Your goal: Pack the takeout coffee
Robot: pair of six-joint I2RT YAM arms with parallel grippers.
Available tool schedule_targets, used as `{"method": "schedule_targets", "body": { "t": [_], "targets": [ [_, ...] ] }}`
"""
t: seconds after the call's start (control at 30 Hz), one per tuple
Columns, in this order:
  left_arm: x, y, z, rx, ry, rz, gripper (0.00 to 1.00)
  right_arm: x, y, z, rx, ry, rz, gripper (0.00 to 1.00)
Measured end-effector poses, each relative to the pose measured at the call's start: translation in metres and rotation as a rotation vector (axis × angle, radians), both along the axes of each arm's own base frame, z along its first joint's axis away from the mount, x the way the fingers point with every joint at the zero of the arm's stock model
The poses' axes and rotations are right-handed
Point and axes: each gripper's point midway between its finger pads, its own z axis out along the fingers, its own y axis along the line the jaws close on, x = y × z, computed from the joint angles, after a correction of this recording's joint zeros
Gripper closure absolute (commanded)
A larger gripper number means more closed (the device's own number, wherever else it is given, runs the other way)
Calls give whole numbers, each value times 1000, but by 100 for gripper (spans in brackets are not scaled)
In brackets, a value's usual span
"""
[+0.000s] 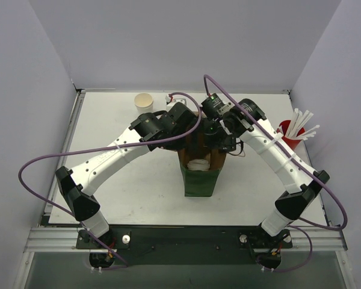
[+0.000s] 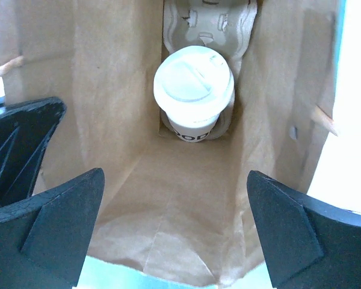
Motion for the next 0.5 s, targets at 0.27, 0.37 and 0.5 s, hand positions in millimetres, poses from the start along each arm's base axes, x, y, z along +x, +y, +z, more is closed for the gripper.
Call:
{"method": "schedule_targets", "body": {
  "t": [0.27, 0.37, 0.5],
  "targets": [
    [0, 2, -1, 8, 3, -1, 100, -4, -13, 32, 61, -66, -24, 0],
    [-1, 3, -1, 13, 5, -4, 100, -3, -20, 41, 79, -86, -46, 0],
    [1, 5, -2, 21, 5, -5, 100, -2, -35, 53, 101, -110, -88, 0]
  ]
}}
